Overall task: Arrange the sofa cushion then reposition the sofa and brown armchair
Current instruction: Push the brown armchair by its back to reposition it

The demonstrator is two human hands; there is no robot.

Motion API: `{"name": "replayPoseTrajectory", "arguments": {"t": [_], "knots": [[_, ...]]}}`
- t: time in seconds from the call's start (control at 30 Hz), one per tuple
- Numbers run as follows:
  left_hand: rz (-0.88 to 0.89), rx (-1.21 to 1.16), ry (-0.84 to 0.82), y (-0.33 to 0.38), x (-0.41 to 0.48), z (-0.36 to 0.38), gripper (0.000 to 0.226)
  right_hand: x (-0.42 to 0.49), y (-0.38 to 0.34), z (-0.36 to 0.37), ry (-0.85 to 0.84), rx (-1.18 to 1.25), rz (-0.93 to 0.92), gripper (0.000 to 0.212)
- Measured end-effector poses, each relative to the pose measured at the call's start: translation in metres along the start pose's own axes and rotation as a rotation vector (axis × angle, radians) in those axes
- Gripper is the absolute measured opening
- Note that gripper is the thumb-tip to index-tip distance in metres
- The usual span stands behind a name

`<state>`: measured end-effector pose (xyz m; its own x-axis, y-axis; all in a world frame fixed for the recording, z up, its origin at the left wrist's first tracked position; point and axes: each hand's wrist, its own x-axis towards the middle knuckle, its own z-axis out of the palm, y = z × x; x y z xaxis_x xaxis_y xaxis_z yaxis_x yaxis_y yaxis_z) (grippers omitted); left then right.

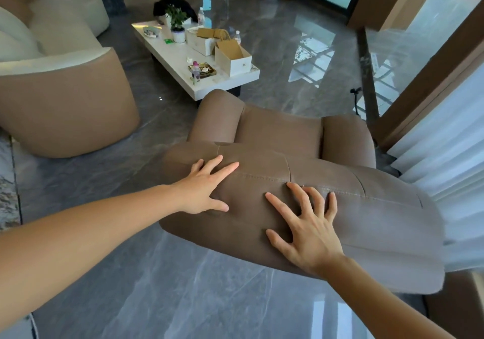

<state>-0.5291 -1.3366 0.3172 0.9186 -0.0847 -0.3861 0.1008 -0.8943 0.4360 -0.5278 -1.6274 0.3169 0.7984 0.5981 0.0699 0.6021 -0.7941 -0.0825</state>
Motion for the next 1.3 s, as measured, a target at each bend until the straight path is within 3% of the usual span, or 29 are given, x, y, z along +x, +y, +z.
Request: {"name": "replayPoseTrajectory", "arguments": {"t": [1.3], "knots": [[-0.345,-0.118,0.159,0.218,0.01,0.103,0.103,-0.056,0.229,-0.019,0.013,0.058,-0.385,0.068]]}}
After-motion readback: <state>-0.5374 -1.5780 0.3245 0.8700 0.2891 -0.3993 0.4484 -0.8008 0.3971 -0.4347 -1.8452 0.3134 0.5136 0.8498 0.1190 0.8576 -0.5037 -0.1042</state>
